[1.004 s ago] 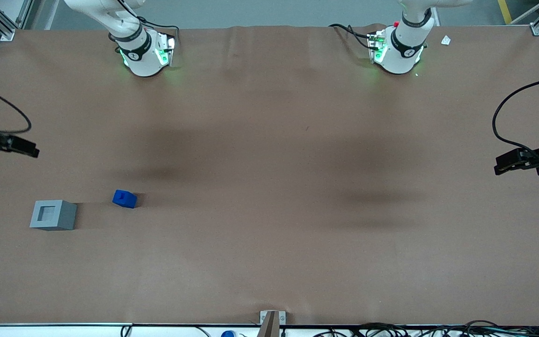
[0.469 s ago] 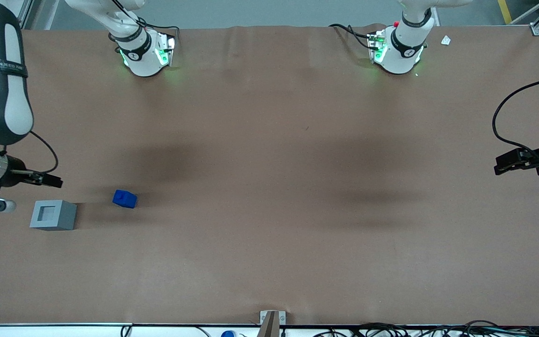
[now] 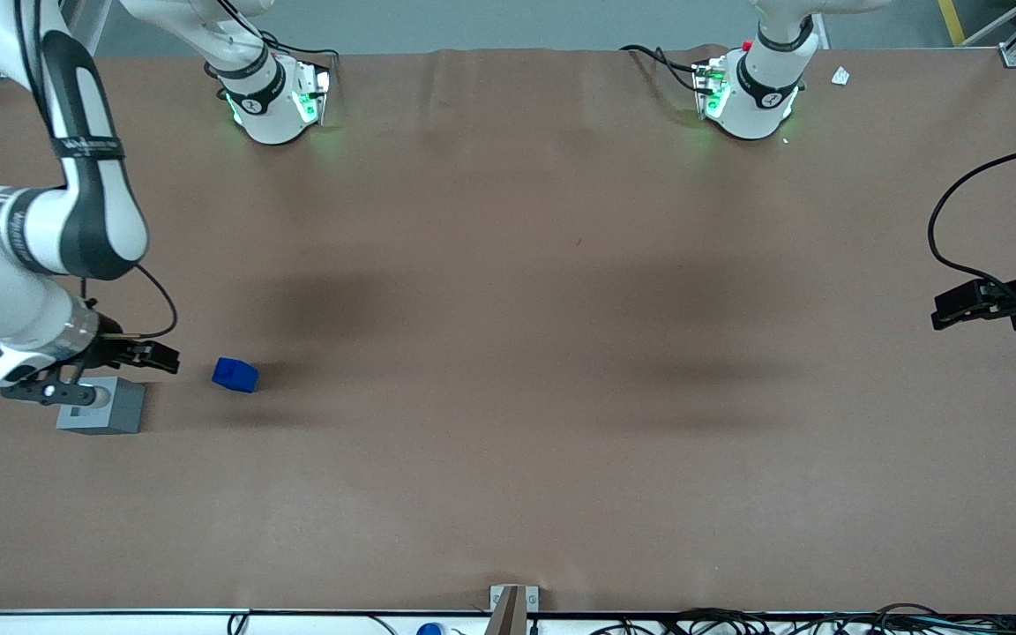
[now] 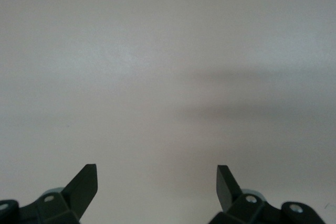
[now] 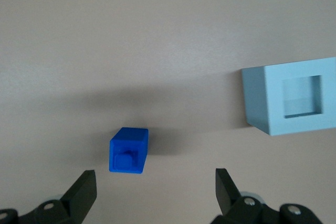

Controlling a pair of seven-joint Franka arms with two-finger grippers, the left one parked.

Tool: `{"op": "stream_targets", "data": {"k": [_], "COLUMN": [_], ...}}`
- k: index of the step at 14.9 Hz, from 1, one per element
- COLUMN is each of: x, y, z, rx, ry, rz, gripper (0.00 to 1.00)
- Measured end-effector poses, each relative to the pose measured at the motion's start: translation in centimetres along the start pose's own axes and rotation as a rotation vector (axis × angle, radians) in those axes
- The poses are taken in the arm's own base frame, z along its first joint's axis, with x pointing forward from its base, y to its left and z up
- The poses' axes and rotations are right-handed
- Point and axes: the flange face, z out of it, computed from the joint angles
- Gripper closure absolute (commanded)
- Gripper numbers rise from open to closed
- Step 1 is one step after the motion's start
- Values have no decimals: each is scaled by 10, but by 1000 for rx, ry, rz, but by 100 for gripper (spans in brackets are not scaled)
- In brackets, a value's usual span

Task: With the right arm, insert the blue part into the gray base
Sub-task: 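Lower the open right gripper around the blue block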

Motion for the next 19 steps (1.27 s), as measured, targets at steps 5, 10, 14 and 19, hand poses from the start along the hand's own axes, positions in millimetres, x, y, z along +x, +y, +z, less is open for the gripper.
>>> {"op": "stream_targets", "data": {"k": [5, 10, 14, 19], "x": [-10, -12, -14, -15], "y": [-6, -22, -31, -33], "z": [40, 62, 78, 91], "rx": [22, 38, 33, 29], "ry": [5, 3, -12, -28], "rz": [18, 17, 2, 0], "gripper": [10, 14, 19, 23]}}
